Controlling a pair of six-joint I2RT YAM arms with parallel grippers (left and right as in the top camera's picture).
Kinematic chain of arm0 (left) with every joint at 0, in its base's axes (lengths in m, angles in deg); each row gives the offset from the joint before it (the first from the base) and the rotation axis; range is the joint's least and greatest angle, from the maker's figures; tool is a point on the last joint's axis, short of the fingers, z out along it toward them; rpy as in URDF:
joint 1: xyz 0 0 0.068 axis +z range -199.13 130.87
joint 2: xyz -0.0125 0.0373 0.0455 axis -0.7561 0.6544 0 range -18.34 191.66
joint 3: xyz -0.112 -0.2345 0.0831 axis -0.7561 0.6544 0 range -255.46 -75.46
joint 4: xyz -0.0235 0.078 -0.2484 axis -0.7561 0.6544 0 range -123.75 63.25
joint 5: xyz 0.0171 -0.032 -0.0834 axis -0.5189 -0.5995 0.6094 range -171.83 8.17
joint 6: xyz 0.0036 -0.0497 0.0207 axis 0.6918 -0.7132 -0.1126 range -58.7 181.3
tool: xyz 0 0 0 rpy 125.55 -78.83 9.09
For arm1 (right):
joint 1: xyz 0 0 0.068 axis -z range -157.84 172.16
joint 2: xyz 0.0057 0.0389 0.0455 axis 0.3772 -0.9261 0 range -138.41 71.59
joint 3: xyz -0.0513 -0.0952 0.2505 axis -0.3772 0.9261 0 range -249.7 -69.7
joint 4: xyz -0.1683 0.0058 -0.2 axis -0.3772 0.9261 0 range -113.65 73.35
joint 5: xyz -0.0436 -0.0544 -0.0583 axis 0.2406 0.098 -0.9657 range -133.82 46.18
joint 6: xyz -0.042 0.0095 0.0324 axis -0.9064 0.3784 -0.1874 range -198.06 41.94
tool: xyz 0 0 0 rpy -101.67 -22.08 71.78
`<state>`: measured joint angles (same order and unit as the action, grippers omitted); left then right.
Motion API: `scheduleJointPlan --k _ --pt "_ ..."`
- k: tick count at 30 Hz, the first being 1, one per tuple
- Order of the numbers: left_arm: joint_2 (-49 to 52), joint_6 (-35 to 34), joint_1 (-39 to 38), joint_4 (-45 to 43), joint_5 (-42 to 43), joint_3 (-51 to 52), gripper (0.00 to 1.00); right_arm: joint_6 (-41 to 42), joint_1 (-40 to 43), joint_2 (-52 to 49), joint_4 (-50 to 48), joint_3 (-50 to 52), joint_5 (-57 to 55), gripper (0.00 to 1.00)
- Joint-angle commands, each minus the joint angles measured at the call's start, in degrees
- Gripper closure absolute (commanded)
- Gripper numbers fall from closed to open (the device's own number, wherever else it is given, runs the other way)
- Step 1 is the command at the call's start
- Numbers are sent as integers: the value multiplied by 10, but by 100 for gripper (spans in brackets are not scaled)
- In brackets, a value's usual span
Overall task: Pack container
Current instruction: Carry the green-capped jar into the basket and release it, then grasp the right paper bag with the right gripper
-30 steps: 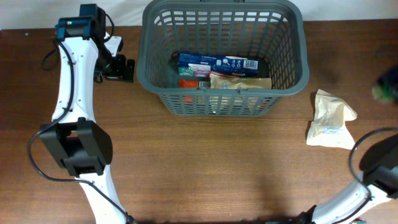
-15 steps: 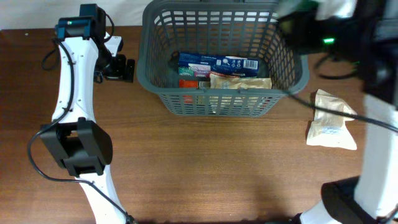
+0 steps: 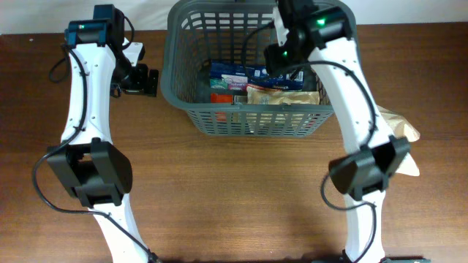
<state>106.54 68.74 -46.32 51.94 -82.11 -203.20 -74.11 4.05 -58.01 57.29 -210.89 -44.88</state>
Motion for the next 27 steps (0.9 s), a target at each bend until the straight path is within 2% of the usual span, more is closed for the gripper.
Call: scheduleJointPlan --k 1,2,3,4,6,7,9,10,12,15,20,22,26,27 --pt "-2 -3 3 -1 -2 2 1 10 17 -14 3 -7 -10 84" --pt "-2 -3 3 -1 -2 2 1 10 20 -24 3 -7 -9 75" --pt "-2 -3 3 -1 -2 2 1 14 22 -30 3 -7 -8 59" --pt "-2 -3 3 -1 -2 2 1 14 24 -34 5 -7 -1 48" --pt "-2 -3 3 -1 -2 2 1 14 28 -36 7 -7 9 40" --pt "-2 -3 3 -1 -2 2 1 14 32 -32 9 -11 8 20" --pt "-2 -3 3 -1 -2 2 1 14 37 -26 14 -22 8 9" --pt "-2 -3 3 -1 -2 2 1 14 41 -21 18 -31 8 0" --pt "-2 -3 3 -1 -2 2 1 14 54 -2 33 -77 8 1" --pt "-2 -3 3 -1 -2 2 1 14 79 43 72 -200 8 1" --pt "-2 -3 3 -1 -2 2 1 14 129 111 108 -322 -25 1" --pt "-2 -3 3 -1 -2 2 1 15 177 154 119 -332 -37 1" --pt "-2 -3 3 -1 -2 2 1 83 319 181 150 -324 -60 1" --pt "-2 -3 3 -1 -2 2 1 109 381 179 150 -303 -56 1"
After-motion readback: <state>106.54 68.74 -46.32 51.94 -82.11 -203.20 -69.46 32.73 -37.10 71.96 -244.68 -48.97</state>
